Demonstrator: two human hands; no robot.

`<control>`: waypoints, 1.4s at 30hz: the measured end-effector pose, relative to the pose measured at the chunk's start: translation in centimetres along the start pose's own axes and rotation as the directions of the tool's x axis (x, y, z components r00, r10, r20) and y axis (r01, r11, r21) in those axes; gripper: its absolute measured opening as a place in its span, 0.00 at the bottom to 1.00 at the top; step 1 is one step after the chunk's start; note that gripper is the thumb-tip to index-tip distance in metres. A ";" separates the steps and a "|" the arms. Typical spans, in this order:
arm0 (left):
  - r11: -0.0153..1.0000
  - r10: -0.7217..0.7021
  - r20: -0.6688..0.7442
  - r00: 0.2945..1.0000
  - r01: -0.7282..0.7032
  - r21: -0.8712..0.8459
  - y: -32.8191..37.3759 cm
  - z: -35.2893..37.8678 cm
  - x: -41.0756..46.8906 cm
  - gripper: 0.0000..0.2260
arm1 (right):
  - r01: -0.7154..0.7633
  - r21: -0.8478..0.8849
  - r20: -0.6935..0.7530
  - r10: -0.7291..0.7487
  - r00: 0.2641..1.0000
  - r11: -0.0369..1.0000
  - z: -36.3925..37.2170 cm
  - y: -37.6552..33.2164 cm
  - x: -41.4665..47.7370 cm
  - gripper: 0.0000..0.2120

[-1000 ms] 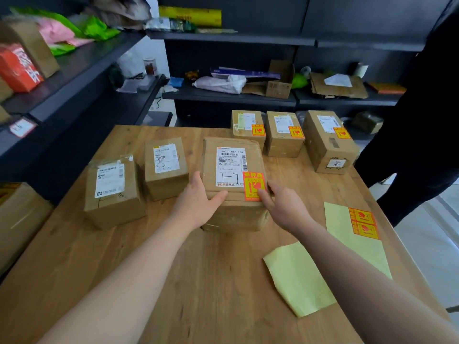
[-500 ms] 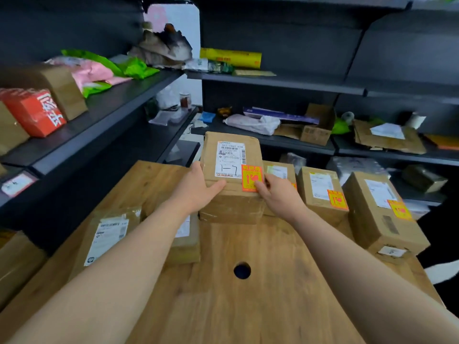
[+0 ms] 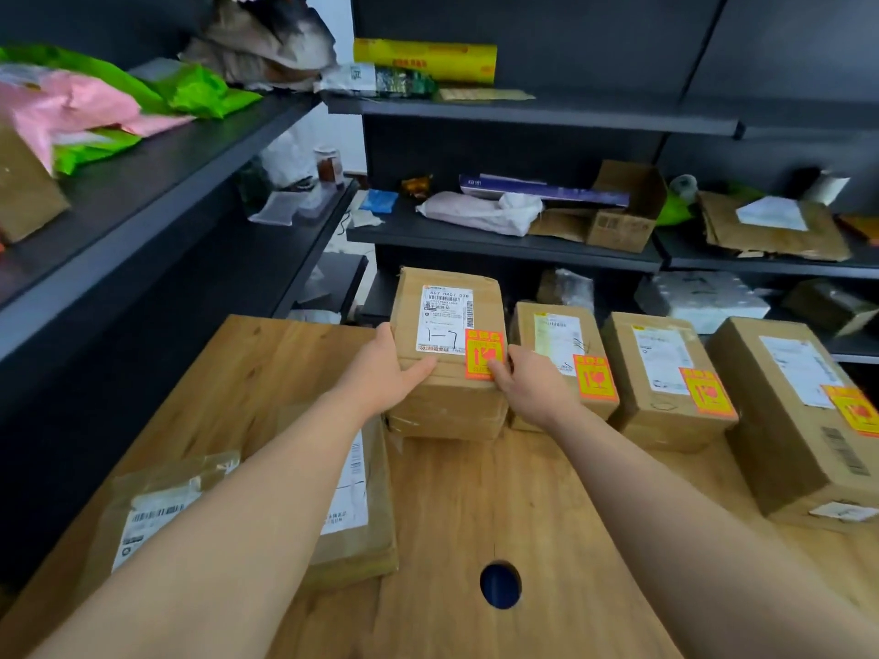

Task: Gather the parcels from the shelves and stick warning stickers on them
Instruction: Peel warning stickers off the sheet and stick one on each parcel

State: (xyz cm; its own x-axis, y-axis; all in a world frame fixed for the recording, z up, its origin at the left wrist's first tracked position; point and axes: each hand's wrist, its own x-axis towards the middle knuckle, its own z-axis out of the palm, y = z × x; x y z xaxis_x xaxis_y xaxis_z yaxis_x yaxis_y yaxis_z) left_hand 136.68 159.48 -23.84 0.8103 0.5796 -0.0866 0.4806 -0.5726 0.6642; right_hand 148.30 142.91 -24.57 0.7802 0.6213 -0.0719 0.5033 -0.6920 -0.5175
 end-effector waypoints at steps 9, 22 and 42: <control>1.000 0.002 0.082 0.997 -0.003 0.011 -2.1 1.4 1.1 0.30 | -0.040 -0.095 -0.008 0.039 0.999 0.995 2.3 0.1 0.4 0.10; 0.806 0.183 0.014 0.983 -0.158 0.570 -4.8 -3.5 -10.5 0.36 | 0.214 -0.301 -0.014 -0.228 0.973 0.929 3.5 -5.3 -7.6 0.20; 0.755 -0.032 0.080 0.996 -0.028 0.656 -10.1 -0.8 -20.8 0.30 | 0.258 -0.097 0.215 -0.233 0.948 0.961 10.5 -6.5 -17.7 0.07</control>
State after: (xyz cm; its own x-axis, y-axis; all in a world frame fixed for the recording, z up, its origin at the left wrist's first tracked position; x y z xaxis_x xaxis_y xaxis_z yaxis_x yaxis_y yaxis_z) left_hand 114.67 153.66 -28.12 0.8186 0.5494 -0.1674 0.5596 -0.8286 0.0168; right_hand 127.34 140.21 -28.87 0.5430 0.8295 -0.1310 0.7211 -0.5404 -0.4336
